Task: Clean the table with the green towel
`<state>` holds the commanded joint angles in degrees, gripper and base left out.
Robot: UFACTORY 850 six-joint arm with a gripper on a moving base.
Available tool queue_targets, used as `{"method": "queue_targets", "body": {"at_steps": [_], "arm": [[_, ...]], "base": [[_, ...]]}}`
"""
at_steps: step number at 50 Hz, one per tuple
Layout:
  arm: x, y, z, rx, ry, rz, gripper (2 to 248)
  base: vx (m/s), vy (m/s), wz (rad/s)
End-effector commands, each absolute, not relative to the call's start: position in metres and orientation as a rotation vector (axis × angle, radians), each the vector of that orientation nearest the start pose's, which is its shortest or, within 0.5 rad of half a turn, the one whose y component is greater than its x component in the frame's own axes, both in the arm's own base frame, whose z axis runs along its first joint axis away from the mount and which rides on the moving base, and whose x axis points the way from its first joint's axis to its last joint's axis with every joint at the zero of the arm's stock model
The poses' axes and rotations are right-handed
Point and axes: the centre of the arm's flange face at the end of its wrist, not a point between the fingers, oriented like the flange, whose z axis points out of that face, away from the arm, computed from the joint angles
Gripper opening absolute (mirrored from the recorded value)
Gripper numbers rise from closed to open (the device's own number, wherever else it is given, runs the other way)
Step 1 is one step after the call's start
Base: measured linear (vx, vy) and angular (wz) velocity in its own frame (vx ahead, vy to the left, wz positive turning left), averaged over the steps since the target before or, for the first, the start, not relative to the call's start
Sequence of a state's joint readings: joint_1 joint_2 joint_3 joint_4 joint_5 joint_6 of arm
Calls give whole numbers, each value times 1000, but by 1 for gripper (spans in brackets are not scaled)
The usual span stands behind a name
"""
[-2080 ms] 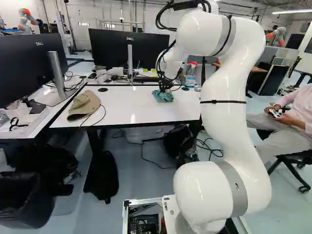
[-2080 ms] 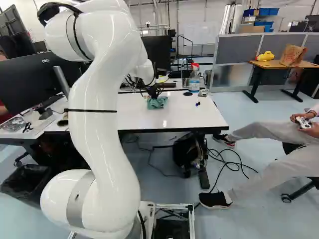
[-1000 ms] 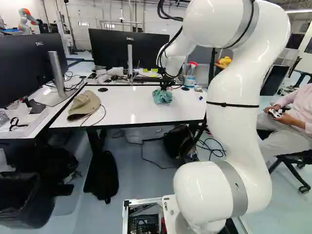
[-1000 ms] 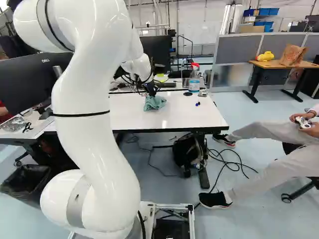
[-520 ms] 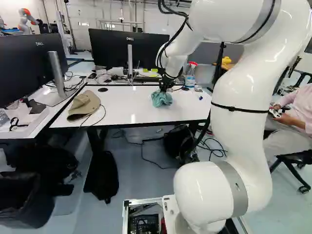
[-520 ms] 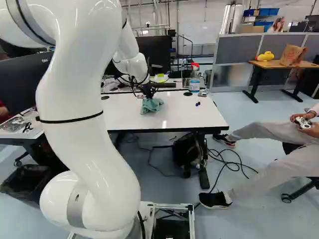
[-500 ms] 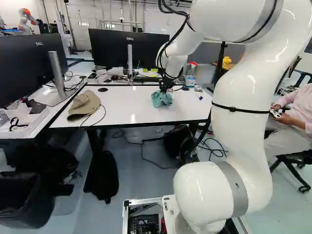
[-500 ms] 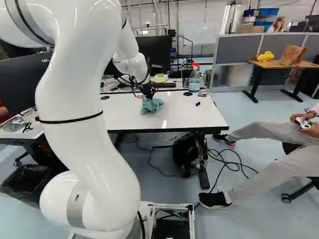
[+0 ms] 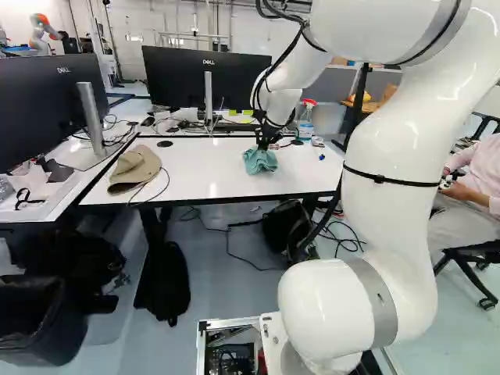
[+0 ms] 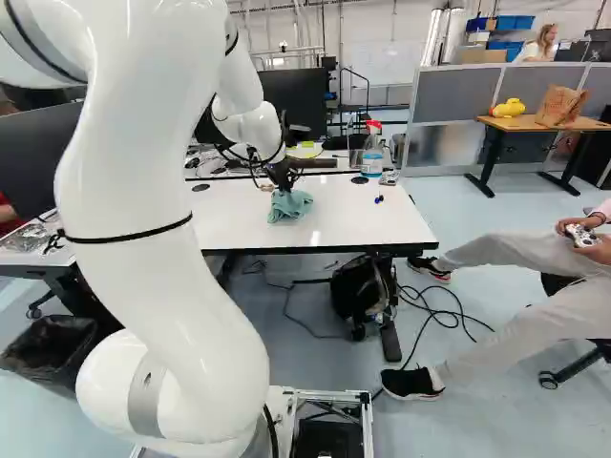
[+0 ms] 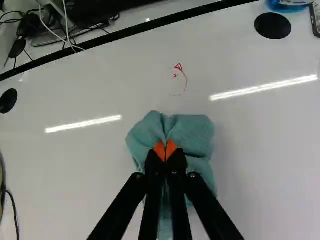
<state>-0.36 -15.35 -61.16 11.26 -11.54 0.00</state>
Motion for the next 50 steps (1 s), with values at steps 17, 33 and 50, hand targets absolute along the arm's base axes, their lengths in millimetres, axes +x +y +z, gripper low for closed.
{"method": "queue_targets", "body": {"at_steps": [17,33,50], "arm": [[569,-1,480,-2897,273,-909,23],[592,-7,498,-2874,284,-976,23],[622,-14,505,-2858,296,-1022,23]], "base": [[0,0,0],[0,0,0],[0,0,0]]}}
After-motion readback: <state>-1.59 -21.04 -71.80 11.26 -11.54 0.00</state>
